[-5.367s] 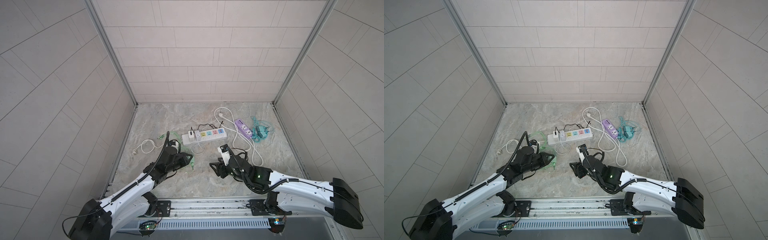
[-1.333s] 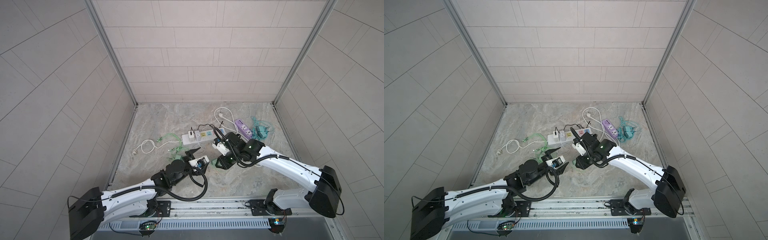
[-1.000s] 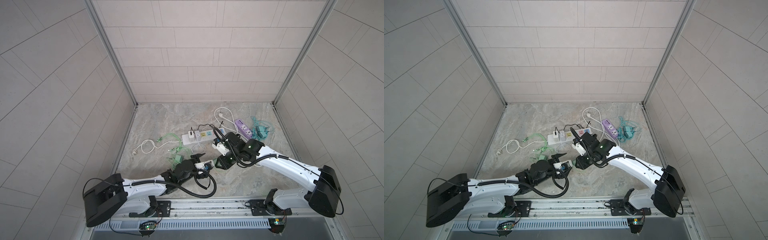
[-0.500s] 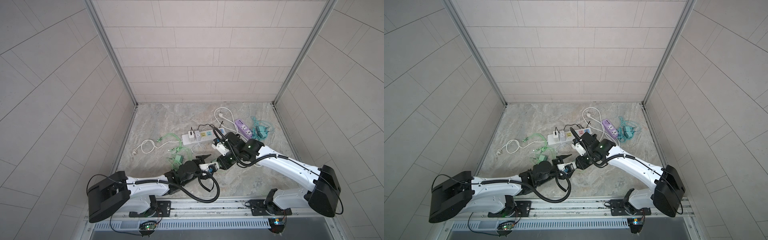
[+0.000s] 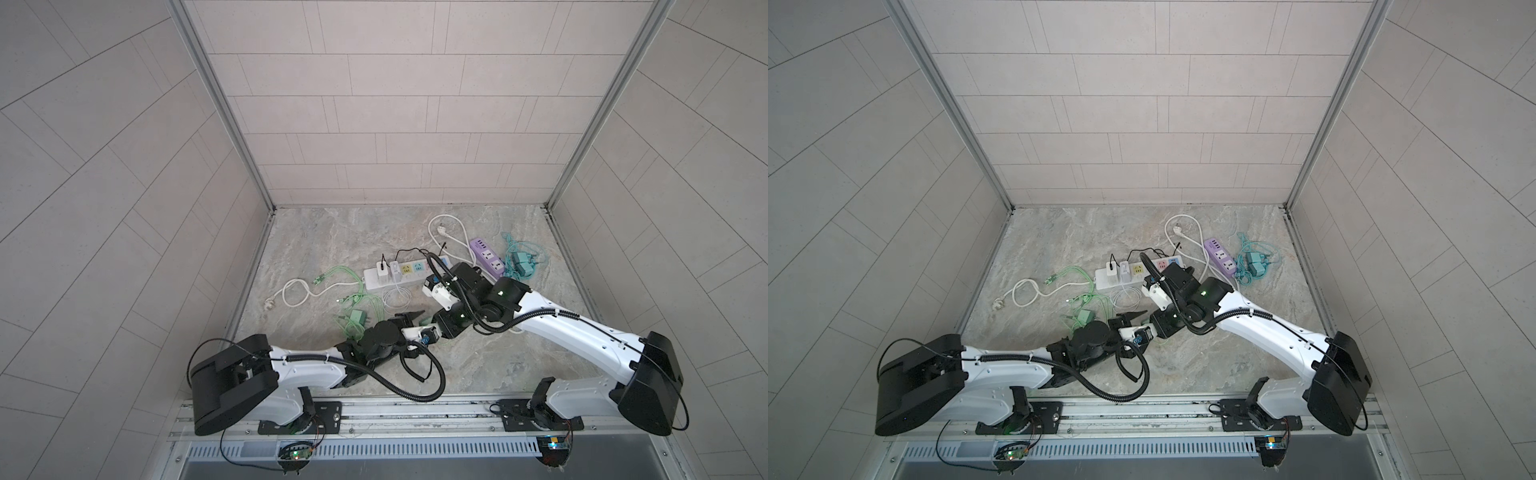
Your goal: Insert the plug
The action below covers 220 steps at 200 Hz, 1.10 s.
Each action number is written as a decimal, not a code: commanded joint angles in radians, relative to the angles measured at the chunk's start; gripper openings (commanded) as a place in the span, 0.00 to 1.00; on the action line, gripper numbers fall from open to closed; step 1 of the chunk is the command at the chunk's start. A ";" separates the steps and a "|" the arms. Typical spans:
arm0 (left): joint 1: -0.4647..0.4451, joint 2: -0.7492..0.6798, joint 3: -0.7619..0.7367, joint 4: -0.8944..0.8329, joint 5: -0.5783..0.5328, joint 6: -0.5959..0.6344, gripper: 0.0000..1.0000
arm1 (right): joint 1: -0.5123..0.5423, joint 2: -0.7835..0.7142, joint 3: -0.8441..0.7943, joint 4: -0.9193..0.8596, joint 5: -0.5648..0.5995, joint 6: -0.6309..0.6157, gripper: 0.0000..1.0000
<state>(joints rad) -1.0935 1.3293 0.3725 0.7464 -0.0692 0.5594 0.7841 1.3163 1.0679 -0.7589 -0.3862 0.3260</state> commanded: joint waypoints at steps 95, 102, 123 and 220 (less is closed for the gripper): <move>0.025 -0.018 0.093 -0.071 0.073 -0.069 0.21 | -0.002 -0.053 -0.010 0.023 -0.019 0.008 0.22; 0.033 -0.023 0.095 -0.077 0.085 -0.076 0.20 | -0.002 -0.058 -0.015 0.026 -0.019 0.006 0.22; 0.061 -0.037 0.095 -0.082 0.143 -0.105 0.18 | -0.001 -0.070 -0.023 0.043 -0.017 -0.001 0.33; 0.270 -0.087 0.174 -0.401 0.524 -0.088 0.14 | -0.138 -0.332 -0.085 0.039 0.088 -0.059 0.68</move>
<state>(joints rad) -0.8436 1.2652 0.4797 0.4782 0.3172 0.4393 0.6617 1.0393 0.9993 -0.7113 -0.3511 0.3084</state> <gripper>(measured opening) 0.295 0.687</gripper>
